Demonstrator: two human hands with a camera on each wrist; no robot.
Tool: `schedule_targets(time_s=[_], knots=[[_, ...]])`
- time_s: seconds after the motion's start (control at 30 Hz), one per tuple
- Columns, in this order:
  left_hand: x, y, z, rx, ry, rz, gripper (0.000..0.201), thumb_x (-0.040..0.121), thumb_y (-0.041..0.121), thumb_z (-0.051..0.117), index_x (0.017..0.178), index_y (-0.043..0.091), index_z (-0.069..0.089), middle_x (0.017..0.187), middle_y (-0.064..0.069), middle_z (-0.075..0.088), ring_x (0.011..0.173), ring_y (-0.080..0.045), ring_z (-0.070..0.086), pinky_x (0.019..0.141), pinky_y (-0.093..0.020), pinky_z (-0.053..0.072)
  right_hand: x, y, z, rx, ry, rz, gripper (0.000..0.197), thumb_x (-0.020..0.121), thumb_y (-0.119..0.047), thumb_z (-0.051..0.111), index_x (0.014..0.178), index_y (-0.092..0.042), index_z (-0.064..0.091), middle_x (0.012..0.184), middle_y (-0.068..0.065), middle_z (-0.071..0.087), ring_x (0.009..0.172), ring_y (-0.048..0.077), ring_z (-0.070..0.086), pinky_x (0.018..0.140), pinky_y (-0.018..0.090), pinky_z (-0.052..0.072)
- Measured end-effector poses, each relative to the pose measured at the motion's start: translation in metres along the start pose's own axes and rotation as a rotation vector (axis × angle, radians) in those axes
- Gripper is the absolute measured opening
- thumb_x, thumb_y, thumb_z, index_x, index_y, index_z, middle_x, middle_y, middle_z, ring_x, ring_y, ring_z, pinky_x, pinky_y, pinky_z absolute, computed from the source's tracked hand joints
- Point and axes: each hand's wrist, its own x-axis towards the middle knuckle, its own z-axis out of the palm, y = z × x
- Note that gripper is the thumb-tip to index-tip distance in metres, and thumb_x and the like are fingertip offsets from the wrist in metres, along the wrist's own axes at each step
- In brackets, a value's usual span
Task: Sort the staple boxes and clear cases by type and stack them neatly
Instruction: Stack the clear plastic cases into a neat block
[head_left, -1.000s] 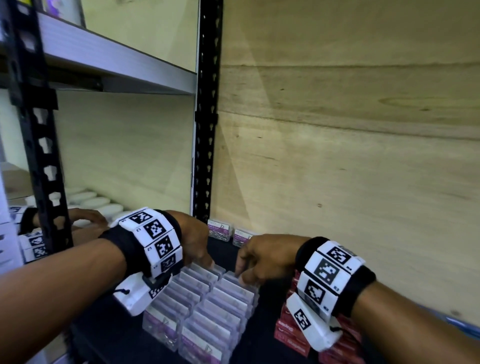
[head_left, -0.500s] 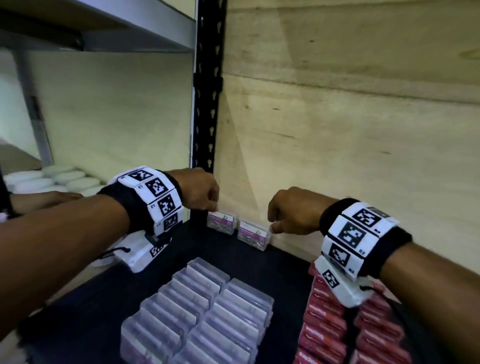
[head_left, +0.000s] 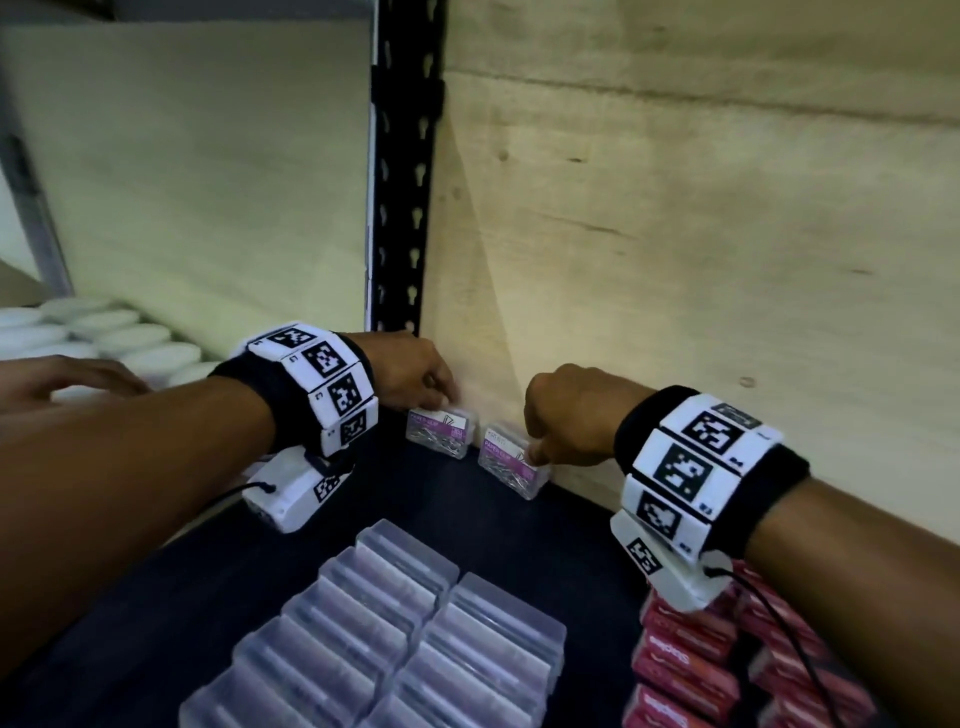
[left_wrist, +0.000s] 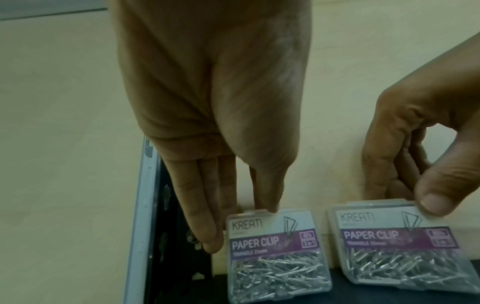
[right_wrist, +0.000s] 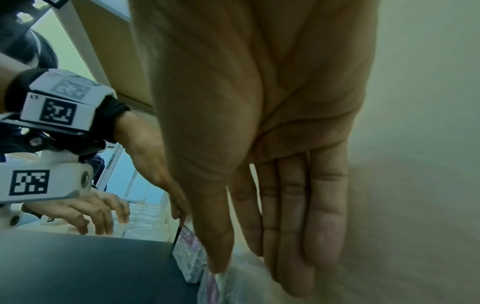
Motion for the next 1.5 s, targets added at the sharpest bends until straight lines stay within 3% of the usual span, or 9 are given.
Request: schedule_targets(time_s=[0.07, 0.17, 0.27, 0.37, 0.57, 0.77, 0.9, 1.27, 1.5], knots=[[0.001, -0.001, 0.001, -0.005, 0.007, 0.005, 0.030, 0.098, 0.032, 0.055, 0.126, 0.032, 0.065, 0.122, 0.013, 0.067, 0.104, -0.005, 0.058, 0.091, -0.018, 0.041, 0.001, -0.001, 0.000, -0.018, -0.004, -0.002, 0.040, 0.090, -0.035, 0.070, 0.068, -0.013, 0.045, 0.069, 0.000, 0.051, 0.060, 0.016, 0.048, 0.053, 0.027, 0.038], [0.001, -0.001, 0.002, -0.042, 0.002, -0.004, 0.028, 0.097, 0.035, 0.058, 0.124, 0.036, 0.066, 0.118, 0.016, 0.068, 0.098, -0.002, 0.057, 0.085, -0.016, 0.039, 0.000, -0.002, -0.001, -0.012, -0.020, -0.021, 0.027, 0.090, -0.036, 0.070, 0.091, -0.012, 0.059, 0.088, 0.002, 0.063, 0.079, 0.021, 0.061, 0.066, 0.030, 0.048], [-0.002, 0.002, 0.002, -0.077, -0.015, -0.024, 0.025, 0.094, 0.038, 0.060, 0.117, 0.039, 0.069, 0.097, 0.020, 0.069, 0.086, -0.002, 0.062, 0.077, -0.017, 0.042, -0.005, -0.002, -0.004, 0.016, -0.050, -0.039, 0.030, 0.090, -0.038, 0.069, 0.078, -0.013, 0.058, 0.080, 0.001, 0.064, 0.076, 0.020, 0.061, 0.061, 0.028, 0.046], [-0.008, 0.011, 0.000, -0.100, -0.043, -0.035, 0.022, 0.094, 0.037, 0.062, 0.114, 0.039, 0.071, 0.082, 0.023, 0.065, 0.074, -0.003, 0.065, 0.068, -0.015, 0.044, -0.013, -0.002, -0.007, 0.052, -0.086, -0.043, 0.033, 0.090, -0.041, 0.069, 0.102, -0.010, 0.071, 0.089, 0.002, 0.073, 0.090, 0.020, 0.068, 0.079, 0.031, 0.055], [-0.022, 0.024, -0.001, -0.137, -0.109, -0.029, 0.027, 0.093, 0.037, 0.063, 0.119, 0.033, 0.070, 0.103, 0.009, 0.073, 0.084, -0.009, 0.071, 0.082, -0.020, 0.054, -0.033, -0.006, -0.007, 0.104, -0.136, -0.072, 0.036, 0.088, -0.044, 0.070, 0.106, -0.013, 0.073, 0.089, 0.000, 0.076, 0.093, 0.018, 0.069, 0.089, 0.035, 0.055], [-0.038, 0.037, -0.001, -0.123, -0.151, -0.028, 0.027, 0.095, 0.030, 0.063, 0.121, 0.029, 0.070, 0.105, 0.009, 0.072, 0.087, -0.012, 0.071, 0.078, -0.015, 0.055, -0.056, -0.013, -0.005, 0.139, -0.136, -0.089, 0.027, 0.088, -0.039, 0.071, 0.102, -0.016, 0.073, 0.082, -0.001, 0.076, 0.085, 0.015, 0.070, 0.086, 0.033, 0.056], [-0.050, 0.041, -0.001, -0.100, -0.161, -0.032, 0.027, 0.097, 0.027, 0.060, 0.122, 0.028, 0.069, 0.107, 0.009, 0.071, 0.078, -0.006, 0.066, 0.066, -0.006, 0.049, -0.069, -0.016, 0.000, 0.149, -0.082, -0.083, 0.031, 0.089, -0.037, 0.070, 0.113, -0.018, 0.071, 0.105, -0.001, 0.071, 0.093, 0.017, 0.065, 0.084, 0.031, 0.054], [-0.079, 0.053, 0.002, -0.122, -0.247, -0.023, 0.026, 0.097, 0.028, 0.058, 0.122, 0.030, 0.068, 0.114, 0.010, 0.071, 0.099, -0.011, 0.069, 0.091, -0.024, 0.054, -0.098, -0.024, 0.001, 0.145, -0.097, -0.096, 0.030, 0.089, -0.035, 0.071, 0.114, -0.019, 0.071, 0.109, -0.001, 0.070, 0.096, 0.016, 0.065, 0.084, 0.029, 0.054], [-0.090, 0.059, 0.004, -0.123, -0.261, -0.019, 0.026, 0.097, 0.028, 0.058, 0.120, 0.031, 0.069, 0.114, 0.010, 0.071, 0.100, -0.013, 0.069, 0.089, -0.027, 0.056, -0.113, -0.026, 0.002, 0.137, -0.102, -0.129, 0.029, 0.091, -0.035, 0.068, 0.114, -0.018, 0.072, 0.110, -0.001, 0.071, 0.094, 0.015, 0.064, 0.082, 0.028, 0.051]])
